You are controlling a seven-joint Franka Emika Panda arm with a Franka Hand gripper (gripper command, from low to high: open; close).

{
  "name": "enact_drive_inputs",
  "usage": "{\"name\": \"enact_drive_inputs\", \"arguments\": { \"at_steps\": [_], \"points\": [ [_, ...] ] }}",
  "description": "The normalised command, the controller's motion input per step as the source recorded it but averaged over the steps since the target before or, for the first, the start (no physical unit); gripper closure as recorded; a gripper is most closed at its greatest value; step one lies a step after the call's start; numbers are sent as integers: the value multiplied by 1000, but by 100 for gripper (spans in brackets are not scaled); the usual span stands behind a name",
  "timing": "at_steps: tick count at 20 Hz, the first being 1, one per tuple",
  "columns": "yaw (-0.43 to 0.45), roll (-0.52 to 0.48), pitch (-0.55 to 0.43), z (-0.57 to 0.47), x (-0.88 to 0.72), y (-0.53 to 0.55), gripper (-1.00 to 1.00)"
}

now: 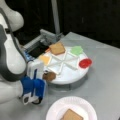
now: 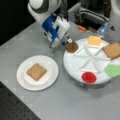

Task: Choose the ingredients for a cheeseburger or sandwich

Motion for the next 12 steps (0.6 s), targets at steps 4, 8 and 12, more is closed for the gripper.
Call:
{"name": "enact_drive_inputs", "arguments": {
  "at_steps": [4,8,12],
  "points": [
    [91,183,-112,-149,274,-197,100],
    [91,181,-107,-151,292,-217,100],
    [93,185,-85,-139,303,-243,100]
  ]
}}
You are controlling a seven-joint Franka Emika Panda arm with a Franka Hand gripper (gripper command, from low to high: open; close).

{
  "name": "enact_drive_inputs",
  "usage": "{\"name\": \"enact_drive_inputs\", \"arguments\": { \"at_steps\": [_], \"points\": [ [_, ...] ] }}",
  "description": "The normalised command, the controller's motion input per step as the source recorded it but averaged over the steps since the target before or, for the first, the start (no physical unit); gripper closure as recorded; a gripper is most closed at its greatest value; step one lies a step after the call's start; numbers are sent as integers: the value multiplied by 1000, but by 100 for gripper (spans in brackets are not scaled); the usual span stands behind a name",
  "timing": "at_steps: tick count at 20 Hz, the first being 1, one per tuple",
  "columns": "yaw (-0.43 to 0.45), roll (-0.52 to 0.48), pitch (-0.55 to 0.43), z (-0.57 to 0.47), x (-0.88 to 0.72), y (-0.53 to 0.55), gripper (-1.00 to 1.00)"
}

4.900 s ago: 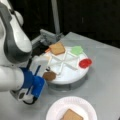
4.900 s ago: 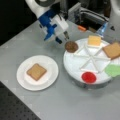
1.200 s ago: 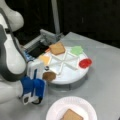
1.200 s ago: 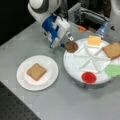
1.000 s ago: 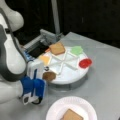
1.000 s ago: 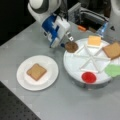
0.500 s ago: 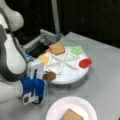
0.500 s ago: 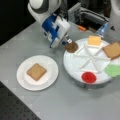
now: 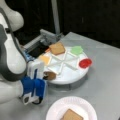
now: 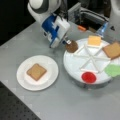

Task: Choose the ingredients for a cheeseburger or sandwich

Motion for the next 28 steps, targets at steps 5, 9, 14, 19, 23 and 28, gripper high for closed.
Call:
{"name": "enact_drive_inputs", "arguments": {
  "at_steps": [5,9,14,19,23,28],
  "points": [
    [80,161,4,21,265,-294,100],
    [78,124,95,252,169,-304,100],
    [102,29,147,237,148,-193,100],
    [98,-162,146,281,159,-185,100],
    [111,-370,166,292,141,-188,100],
    [144,-423,151,216,107,-66,100]
  ]
}}
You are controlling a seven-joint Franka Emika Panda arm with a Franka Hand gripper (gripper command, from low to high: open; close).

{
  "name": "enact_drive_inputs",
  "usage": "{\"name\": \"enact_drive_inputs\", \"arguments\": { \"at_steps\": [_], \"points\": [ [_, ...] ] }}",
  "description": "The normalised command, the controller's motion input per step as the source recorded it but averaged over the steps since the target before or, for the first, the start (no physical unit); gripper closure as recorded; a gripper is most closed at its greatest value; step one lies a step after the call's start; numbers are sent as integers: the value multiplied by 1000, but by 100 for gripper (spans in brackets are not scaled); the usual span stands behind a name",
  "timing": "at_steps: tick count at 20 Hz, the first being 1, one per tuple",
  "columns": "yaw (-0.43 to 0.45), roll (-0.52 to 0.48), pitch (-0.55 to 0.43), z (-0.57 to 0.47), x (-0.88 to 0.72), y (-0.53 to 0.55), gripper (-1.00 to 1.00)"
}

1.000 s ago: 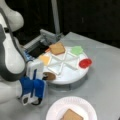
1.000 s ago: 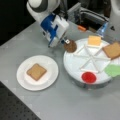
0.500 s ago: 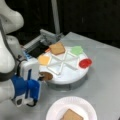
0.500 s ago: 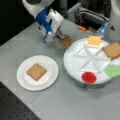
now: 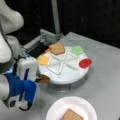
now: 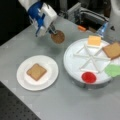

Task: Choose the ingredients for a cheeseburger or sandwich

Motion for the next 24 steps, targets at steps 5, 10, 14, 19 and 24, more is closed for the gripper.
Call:
{"name": "enact_drive_inputs", "arguments": {
  "at_steps": [5,10,14,19,24],
  "points": [
    [171,-381,98,184,164,5,100],
    [156,-306,100,115,386,9,100],
    [169,-187,138,-37,539,-40,100],
    [154,-177,160,-70,579,-171,100],
    [168,-171,176,-63,549,-277,100]
  ]
}}
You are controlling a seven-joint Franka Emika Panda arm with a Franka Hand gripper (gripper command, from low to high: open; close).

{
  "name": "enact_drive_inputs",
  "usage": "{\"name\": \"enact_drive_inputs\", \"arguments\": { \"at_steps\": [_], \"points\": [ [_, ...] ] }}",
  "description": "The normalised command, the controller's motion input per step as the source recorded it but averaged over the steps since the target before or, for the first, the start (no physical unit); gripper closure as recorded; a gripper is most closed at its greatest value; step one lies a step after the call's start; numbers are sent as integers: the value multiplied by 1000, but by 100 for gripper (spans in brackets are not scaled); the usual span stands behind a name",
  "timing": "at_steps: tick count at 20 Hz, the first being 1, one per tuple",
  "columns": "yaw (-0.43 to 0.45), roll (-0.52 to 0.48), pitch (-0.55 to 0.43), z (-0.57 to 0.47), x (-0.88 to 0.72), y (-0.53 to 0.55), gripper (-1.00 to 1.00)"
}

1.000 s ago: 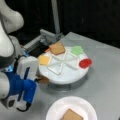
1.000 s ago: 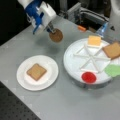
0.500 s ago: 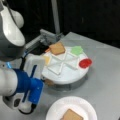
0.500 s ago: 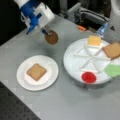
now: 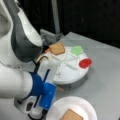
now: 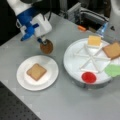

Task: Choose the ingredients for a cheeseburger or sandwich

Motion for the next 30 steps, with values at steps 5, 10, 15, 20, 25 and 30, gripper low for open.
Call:
{"name": "enact_drive_inputs", "arguments": {
  "at_steps": [5,10,15,20,25,30],
  "points": [
    [156,-149,169,-109,473,-231,100],
    [210,-128,91,-218,335,-168,100],
    [238,-101,40,-166,288,-150,100],
    [245,-108,-9,-20,275,-123,100],
    [239,-104,-9,2,305,-77,100],
    [241,-84,11,-8,368,-141,100]
  ]
}}
